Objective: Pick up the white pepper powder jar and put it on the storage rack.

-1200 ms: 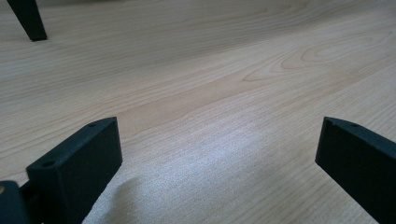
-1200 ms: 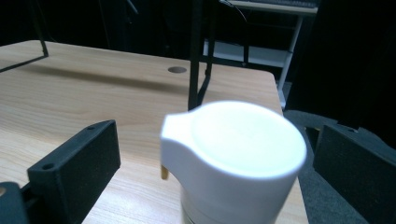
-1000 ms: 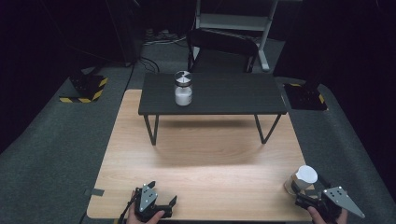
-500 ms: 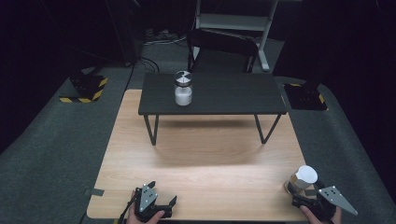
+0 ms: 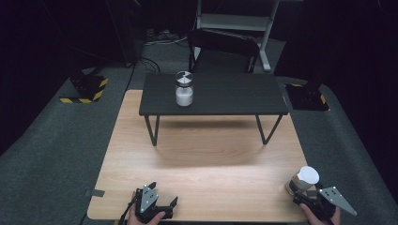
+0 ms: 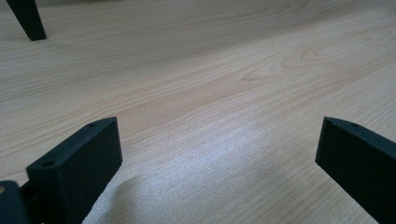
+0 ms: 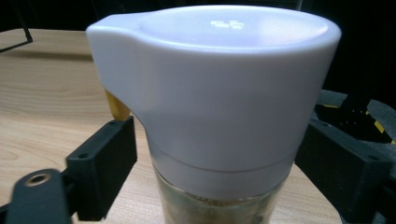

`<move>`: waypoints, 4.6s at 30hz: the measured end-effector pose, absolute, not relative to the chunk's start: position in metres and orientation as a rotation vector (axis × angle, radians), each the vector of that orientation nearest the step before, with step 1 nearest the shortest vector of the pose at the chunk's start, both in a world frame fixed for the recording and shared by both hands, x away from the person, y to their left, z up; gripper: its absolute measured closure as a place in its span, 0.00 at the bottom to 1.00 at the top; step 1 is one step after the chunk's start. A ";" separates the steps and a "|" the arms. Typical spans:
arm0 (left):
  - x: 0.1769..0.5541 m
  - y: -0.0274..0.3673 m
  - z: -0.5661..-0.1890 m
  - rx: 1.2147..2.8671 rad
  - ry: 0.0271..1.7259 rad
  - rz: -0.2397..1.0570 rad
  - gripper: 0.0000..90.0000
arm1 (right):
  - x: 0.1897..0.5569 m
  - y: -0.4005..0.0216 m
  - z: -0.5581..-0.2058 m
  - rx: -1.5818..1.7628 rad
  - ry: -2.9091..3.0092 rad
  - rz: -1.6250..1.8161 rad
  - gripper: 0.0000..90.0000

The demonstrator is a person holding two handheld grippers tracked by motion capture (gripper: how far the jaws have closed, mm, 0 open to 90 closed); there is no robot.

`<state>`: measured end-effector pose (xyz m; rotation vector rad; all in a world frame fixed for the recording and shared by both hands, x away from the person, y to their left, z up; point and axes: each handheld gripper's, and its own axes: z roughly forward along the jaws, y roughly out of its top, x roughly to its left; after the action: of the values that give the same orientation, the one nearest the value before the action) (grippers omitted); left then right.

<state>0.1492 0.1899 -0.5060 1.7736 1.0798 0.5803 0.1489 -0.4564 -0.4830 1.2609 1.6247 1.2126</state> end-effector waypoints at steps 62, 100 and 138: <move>0.150 0.193 -0.506 1.765 1.082 0.559 0.01 | 0.175 -0.395 -0.437 1.120 1.727 1.340 0.34; 0.152 0.197 -0.507 1.753 1.081 0.532 0.01 | 0.258 -0.321 -0.345 1.044 1.708 1.424 0.34; 0.155 0.206 -0.508 1.740 1.068 0.486 0.01 | 0.341 -0.270 -0.289 1.051 1.658 1.417 0.34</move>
<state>0.1548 0.2055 -0.5079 1.7398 1.0683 0.4862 0.3405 -0.2702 -0.2893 1.0511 1.6576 1.4168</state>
